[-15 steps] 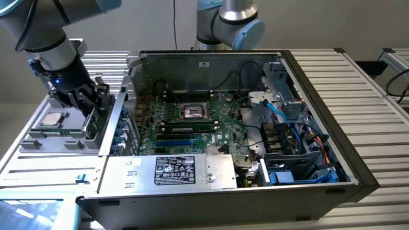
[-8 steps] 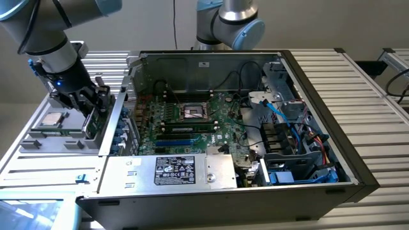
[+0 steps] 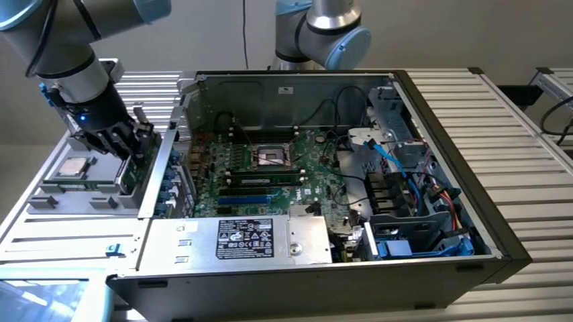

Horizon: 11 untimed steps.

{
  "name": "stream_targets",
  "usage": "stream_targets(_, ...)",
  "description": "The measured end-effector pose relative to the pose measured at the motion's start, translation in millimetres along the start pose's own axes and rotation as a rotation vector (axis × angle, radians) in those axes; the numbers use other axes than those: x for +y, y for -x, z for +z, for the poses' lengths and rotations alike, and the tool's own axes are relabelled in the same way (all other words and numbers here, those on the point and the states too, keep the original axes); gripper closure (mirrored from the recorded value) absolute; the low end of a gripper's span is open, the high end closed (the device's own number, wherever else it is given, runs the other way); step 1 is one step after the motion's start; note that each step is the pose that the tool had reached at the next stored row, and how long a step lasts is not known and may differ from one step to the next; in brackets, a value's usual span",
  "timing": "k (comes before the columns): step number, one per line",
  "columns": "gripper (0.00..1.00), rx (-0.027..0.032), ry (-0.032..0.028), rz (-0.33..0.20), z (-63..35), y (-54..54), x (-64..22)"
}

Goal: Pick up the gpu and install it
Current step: 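Pick up the gpu and move the gpu toward the slot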

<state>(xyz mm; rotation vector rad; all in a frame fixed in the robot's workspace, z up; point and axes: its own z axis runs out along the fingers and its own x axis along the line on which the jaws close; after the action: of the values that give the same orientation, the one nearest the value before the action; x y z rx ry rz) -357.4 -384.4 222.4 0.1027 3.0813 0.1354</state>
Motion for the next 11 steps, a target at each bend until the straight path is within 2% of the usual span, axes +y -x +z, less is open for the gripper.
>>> stream_targets(8,0.72,-0.0016,-0.0025,0.0,-0.3,0.1,0.1)
stream_targets(11,0.72,-0.0014,-0.0036,0.0,-12.8,0.7,1.2)
